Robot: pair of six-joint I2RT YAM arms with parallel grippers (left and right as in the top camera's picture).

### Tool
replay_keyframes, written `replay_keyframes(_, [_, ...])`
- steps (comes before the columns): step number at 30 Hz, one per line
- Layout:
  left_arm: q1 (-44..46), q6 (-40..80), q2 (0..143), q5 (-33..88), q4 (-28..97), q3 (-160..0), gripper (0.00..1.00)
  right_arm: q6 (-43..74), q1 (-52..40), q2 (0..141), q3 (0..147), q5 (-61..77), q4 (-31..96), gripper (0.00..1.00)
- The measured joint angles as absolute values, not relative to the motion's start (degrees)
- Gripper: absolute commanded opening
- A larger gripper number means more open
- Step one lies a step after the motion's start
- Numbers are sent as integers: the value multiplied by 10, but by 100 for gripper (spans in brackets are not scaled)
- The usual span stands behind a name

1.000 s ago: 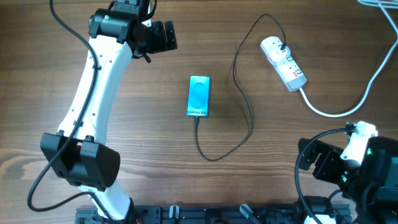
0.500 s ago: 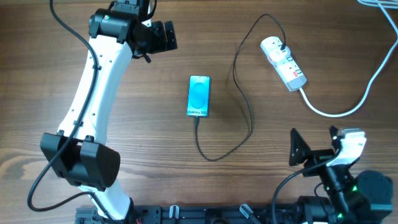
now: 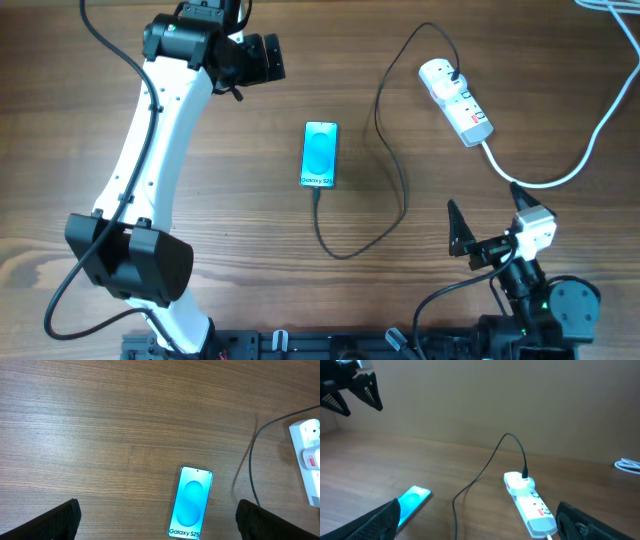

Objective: Plug charger to phone and switch on socket

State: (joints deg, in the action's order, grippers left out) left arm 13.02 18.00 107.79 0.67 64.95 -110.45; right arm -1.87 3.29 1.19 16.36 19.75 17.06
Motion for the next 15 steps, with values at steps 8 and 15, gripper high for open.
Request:
replay_keyframes(8, [130, 180, 1078, 7, 649, -1105, 100, -19, 33, 11, 89, 199, 47, 100])
replay_keyframes(15, [130, 180, 1078, 7, 649, -1105, 100, -19, 33, 11, 31, 199, -46, 100])
